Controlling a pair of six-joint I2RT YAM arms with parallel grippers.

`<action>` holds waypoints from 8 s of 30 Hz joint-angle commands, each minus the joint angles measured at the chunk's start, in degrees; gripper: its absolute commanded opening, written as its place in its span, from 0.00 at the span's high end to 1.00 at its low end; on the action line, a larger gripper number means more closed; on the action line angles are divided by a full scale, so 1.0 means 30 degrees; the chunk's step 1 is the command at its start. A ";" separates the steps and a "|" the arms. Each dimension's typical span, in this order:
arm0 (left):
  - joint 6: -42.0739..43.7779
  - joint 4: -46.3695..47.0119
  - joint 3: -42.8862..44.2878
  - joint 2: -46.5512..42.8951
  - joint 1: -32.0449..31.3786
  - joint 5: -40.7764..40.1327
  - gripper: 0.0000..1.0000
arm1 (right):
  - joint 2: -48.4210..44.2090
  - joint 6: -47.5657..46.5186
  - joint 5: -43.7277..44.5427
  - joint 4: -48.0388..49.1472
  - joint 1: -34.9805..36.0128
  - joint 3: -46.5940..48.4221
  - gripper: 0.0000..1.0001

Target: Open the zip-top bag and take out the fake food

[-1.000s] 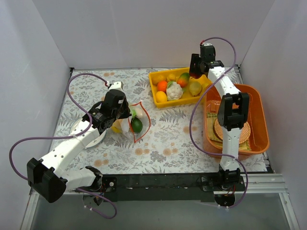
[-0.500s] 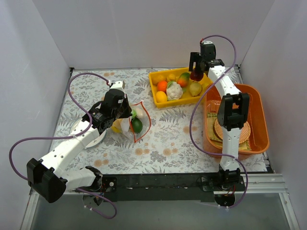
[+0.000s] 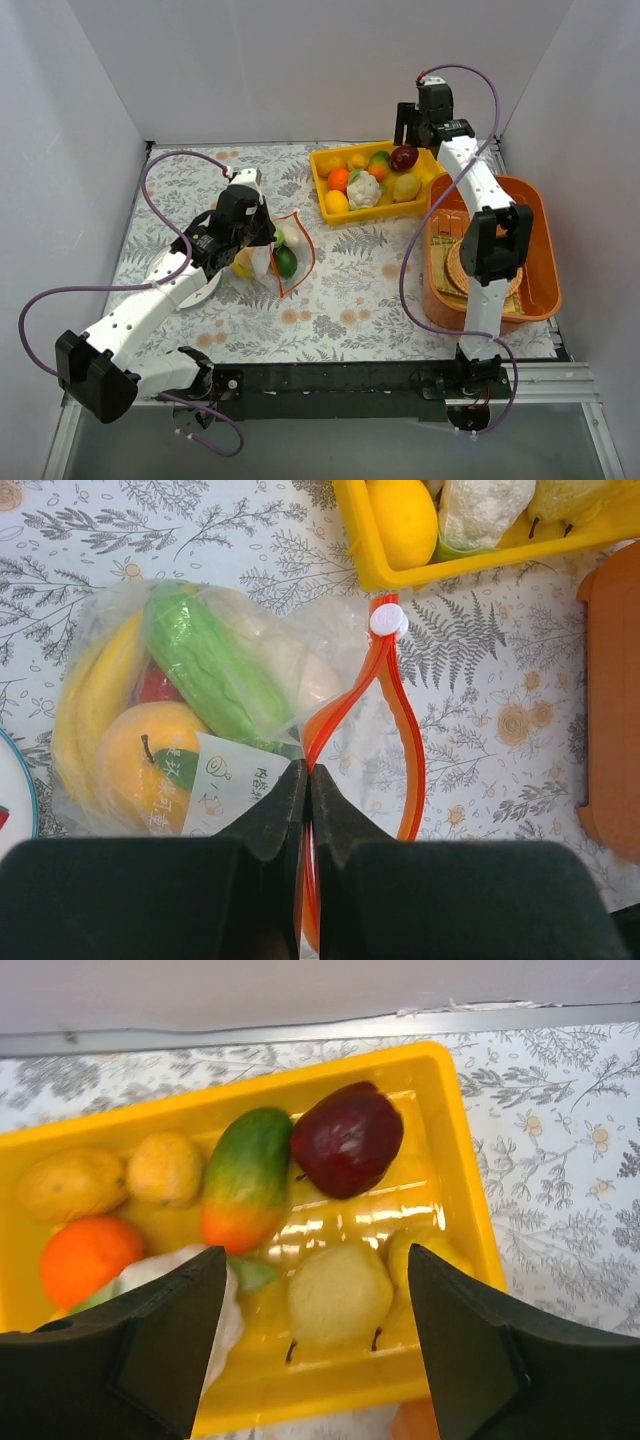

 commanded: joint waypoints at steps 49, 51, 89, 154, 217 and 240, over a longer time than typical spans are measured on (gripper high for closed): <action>-0.2405 0.4030 -0.2465 -0.3635 0.0114 0.2224 1.00 | -0.4245 0.7513 -0.2137 1.9024 1.4293 -1.6084 0.35; -0.2317 0.4647 -0.2729 -0.3665 0.0114 0.2254 1.00 | -0.4068 0.7483 -0.1962 1.9085 1.4293 -1.5968 0.34; -0.3225 0.2627 -0.3140 -0.4223 0.0114 -0.4982 1.00 | -0.9456 0.6224 -0.1170 1.4020 1.4176 -1.8106 0.71; -0.1789 0.4971 -0.2965 -0.3431 0.0202 -0.1466 1.00 | 0.2730 0.3587 0.5336 -0.0954 0.3307 -0.1378 0.36; -0.2406 0.6026 -0.5514 -0.5394 0.0202 0.1550 1.00 | -0.5738 1.2082 -0.2400 1.0412 1.3092 -1.5204 0.30; -0.1028 0.7021 -0.6275 -0.5510 0.0202 0.6296 1.00 | -0.4683 1.3400 -0.2986 1.6534 1.2506 -1.6377 0.27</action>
